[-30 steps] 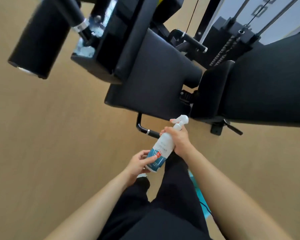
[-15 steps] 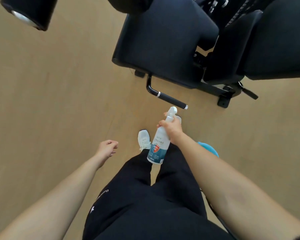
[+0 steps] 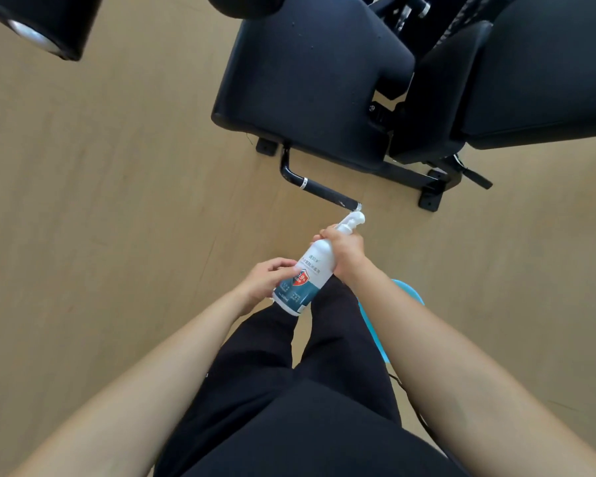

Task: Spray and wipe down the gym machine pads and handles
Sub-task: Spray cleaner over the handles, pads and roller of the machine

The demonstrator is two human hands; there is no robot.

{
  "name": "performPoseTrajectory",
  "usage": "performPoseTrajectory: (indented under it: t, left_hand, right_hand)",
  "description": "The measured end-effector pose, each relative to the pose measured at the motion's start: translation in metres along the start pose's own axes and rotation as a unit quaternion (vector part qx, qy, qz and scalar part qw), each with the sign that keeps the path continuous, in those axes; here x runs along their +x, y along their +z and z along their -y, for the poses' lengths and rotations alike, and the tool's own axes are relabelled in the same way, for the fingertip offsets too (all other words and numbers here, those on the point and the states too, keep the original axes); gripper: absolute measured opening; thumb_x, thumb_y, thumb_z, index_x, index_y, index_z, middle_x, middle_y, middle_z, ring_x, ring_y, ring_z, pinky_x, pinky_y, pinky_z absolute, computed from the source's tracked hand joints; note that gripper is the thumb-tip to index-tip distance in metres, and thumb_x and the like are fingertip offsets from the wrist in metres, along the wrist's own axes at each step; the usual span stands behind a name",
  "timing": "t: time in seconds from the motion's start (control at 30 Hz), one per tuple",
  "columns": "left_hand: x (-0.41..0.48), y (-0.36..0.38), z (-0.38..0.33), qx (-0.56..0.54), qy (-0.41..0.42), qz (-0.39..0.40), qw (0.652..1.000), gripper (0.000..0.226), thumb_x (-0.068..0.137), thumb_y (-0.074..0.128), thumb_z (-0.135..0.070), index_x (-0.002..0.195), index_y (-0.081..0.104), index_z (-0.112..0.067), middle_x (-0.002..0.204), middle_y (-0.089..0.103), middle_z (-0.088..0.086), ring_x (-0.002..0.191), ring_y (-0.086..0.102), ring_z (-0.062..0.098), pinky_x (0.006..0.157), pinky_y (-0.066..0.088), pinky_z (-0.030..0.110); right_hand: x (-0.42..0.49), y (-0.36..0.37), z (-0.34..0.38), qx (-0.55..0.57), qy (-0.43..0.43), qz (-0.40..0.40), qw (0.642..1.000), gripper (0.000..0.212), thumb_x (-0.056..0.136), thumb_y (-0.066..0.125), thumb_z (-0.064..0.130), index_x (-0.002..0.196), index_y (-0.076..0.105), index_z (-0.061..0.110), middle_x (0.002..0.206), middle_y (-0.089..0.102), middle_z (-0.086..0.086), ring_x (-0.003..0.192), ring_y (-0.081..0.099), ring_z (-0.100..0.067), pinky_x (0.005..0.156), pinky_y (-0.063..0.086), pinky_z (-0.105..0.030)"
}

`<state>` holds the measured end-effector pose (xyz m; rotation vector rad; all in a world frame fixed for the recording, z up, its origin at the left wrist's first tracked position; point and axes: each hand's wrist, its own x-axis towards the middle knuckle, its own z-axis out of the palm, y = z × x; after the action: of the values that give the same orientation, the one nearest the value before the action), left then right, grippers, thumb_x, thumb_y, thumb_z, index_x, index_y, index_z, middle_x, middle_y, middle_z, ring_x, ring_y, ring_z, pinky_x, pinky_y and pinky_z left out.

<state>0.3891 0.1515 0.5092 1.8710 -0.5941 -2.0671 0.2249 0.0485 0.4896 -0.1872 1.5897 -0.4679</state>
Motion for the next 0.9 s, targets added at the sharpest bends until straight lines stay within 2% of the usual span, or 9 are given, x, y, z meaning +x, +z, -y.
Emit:
performPoseTrajectory:
  t: [0.07, 0.17, 0.23, 0.33, 0.43, 0.5, 0.6, 0.73, 0.9]
  left_hand:
    - [-0.003, 0.007, -0.005, -0.026, -0.002, 0.028, 0.999, 0.029, 0.098, 0.070, -0.035, 0.125, 0.067, -0.026, 0.116, 0.076, 0.004, 0.104, 0.075, 0.022, 0.081, 0.059, 0.032]
    - [-0.008, 0.011, -0.004, -0.065, 0.002, 0.034, 0.997, 0.033, 0.095, 0.073, -0.036, 0.126, 0.064, -0.027, 0.119, 0.075, 0.007, 0.100, 0.076, 0.020, 0.074, 0.059, 0.029]
    - [-0.010, 0.010, -0.001, -0.086, 0.000, 0.025, 0.996, 0.036, 0.090, 0.078, -0.039, 0.123, 0.067, -0.028, 0.119, 0.075, 0.009, 0.099, 0.076, 0.021, 0.073, 0.060, 0.031]
    - [-0.011, 0.009, 0.003, -0.097, -0.004, 0.014, 0.995, 0.047, 0.079, 0.077, -0.048, 0.121, 0.069, -0.028, 0.119, 0.075, 0.010, 0.099, 0.075, 0.022, 0.074, 0.061, 0.032]
    - [-0.008, 0.011, 0.003, -0.096, 0.003, 0.018, 0.995, 0.041, 0.084, 0.077, -0.046, 0.121, 0.069, -0.030, 0.119, 0.074, 0.009, 0.101, 0.075, 0.022, 0.074, 0.060, 0.031]
    - [-0.006, 0.013, -0.001, -0.093, 0.009, 0.030, 0.995, 0.035, 0.091, 0.076, -0.041, 0.123, 0.069, -0.030, 0.118, 0.075, 0.009, 0.103, 0.074, 0.023, 0.074, 0.059, 0.032]
    - [-0.007, 0.014, -0.002, -0.091, 0.015, 0.040, 0.995, 0.052, 0.081, 0.080, -0.046, 0.127, 0.069, -0.023, 0.118, 0.075, 0.009, 0.105, 0.075, 0.025, 0.078, 0.059, 0.034]
    - [-0.016, 0.004, 0.001, -0.103, 0.024, 0.027, 0.994, 0.059, 0.075, 0.081, -0.046, 0.128, 0.065, -0.027, 0.123, 0.072, 0.005, 0.105, 0.076, 0.020, 0.087, 0.061, 0.037]
    - [-0.035, -0.013, -0.006, -0.131, 0.035, 0.029, 0.990, 0.061, 0.075, 0.079, -0.041, 0.130, 0.064, -0.019, 0.123, 0.074, 0.008, 0.104, 0.076, 0.025, 0.079, 0.062, 0.034]
  right_hand:
    - [-0.003, 0.000, 0.000, 0.013, 0.017, -0.005, 1.000, 0.020, 0.086, 0.066, -0.003, 0.085, 0.052, 0.012, 0.075, 0.071, -0.013, 0.074, 0.068, -0.033, 0.089, 0.059, -0.056]
    - [-0.004, 0.000, 0.000, 0.063, 0.042, 0.007, 0.997, 0.022, 0.089, 0.065, -0.003, 0.096, 0.051, 0.013, 0.075, 0.069, -0.013, 0.067, 0.066, -0.030, 0.077, 0.061, -0.047]
    - [-0.005, 0.001, -0.002, 0.087, 0.052, 0.011, 0.995, 0.026, 0.089, 0.065, -0.004, 0.102, 0.052, 0.014, 0.074, 0.068, -0.014, 0.064, 0.066, -0.030, 0.071, 0.061, -0.043]
    - [-0.004, 0.001, -0.004, 0.083, 0.069, 0.006, 0.994, 0.022, 0.089, 0.065, -0.003, 0.100, 0.052, 0.012, 0.074, 0.070, -0.012, 0.064, 0.067, -0.030, 0.068, 0.062, -0.042]
    - [-0.003, -0.003, -0.004, 0.088, 0.068, -0.012, 0.994, 0.020, 0.087, 0.065, -0.002, 0.102, 0.054, 0.008, 0.072, 0.070, -0.012, 0.060, 0.068, -0.029, 0.064, 0.061, -0.041]
    - [-0.002, -0.008, -0.004, 0.104, 0.056, -0.028, 0.993, 0.025, 0.086, 0.066, -0.003, 0.105, 0.056, 0.009, 0.074, 0.071, -0.013, 0.061, 0.069, -0.029, 0.064, 0.061, -0.042]
    - [-0.005, -0.012, -0.002, 0.123, 0.036, -0.021, 0.991, 0.028, 0.086, 0.067, -0.004, 0.107, 0.056, 0.012, 0.077, 0.070, -0.014, 0.064, 0.069, -0.030, 0.064, 0.061, -0.041]
    - [-0.015, 0.001, 0.004, 0.074, 0.049, 0.023, 0.996, 0.017, 0.089, 0.064, 0.000, 0.099, 0.054, 0.007, 0.074, 0.070, -0.010, 0.063, 0.070, -0.027, 0.063, 0.062, -0.038]
    - [-0.036, 0.024, 0.015, 0.075, 0.032, 0.041, 0.996, 0.024, 0.087, 0.067, -0.003, 0.103, 0.056, 0.011, 0.077, 0.068, -0.013, 0.068, 0.068, -0.030, 0.075, 0.062, -0.046]
